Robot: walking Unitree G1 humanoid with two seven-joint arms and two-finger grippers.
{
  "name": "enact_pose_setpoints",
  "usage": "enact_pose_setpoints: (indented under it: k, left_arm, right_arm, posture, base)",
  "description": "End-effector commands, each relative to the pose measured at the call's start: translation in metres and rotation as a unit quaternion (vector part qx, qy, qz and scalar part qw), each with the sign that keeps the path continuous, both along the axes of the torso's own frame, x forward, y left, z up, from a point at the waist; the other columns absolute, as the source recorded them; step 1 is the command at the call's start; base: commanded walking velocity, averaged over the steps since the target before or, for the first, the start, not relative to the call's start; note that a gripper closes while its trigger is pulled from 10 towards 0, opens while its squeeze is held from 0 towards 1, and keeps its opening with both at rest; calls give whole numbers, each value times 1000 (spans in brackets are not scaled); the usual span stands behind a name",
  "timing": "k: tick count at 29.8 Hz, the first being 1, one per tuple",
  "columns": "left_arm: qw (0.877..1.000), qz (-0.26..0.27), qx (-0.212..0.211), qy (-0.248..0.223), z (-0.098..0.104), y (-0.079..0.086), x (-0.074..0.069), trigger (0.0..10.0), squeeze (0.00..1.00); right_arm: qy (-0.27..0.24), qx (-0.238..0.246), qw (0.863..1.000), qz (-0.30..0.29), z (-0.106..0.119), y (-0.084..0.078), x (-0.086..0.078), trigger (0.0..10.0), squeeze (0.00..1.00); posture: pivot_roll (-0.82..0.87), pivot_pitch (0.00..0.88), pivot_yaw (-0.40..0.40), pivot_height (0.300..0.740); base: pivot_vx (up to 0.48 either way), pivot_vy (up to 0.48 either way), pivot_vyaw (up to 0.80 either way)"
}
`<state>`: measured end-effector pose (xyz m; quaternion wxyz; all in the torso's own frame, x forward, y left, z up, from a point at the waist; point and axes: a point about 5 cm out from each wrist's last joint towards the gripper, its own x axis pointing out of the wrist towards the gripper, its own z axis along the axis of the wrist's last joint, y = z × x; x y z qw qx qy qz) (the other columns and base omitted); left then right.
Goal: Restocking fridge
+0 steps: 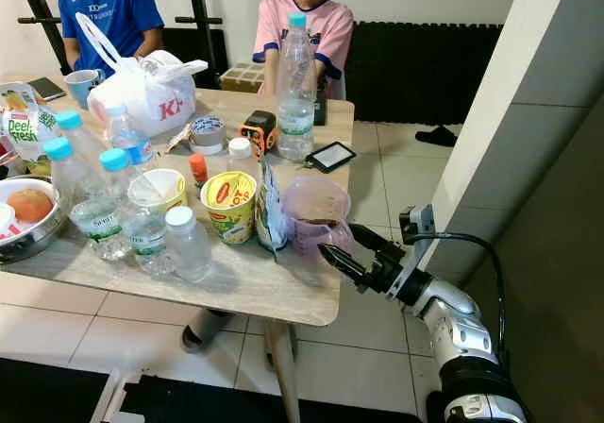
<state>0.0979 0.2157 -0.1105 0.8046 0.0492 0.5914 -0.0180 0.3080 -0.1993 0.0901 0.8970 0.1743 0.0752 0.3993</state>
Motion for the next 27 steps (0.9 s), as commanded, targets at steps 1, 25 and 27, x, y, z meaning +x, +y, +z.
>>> enact_pose_setpoints:
  k: [1,25,27]
  left_arm:
    - [1000,0,-4,4,-2,-4,-3,10000,0]
    - [1000,4,-6,3,-1,-4,-3,10000,0]
    - [1000,5,-7,3,-1,-5,-3,10000,0]
  right_arm:
    - [-2,-5,1000,-5,0,1,2,10000,0]
    - [-12,-10,999,-34,-1,7,10,10000,0]
    - [-14,-11,999,-43,0,6,12,10000,0]
  posture:
    - [-18,0,0,740]
    - [-17,0,1,740]
    - [-17,0,1,740]
  base:
    - [0,0,0]
    - [0,0,0]
    - [0,0,0]
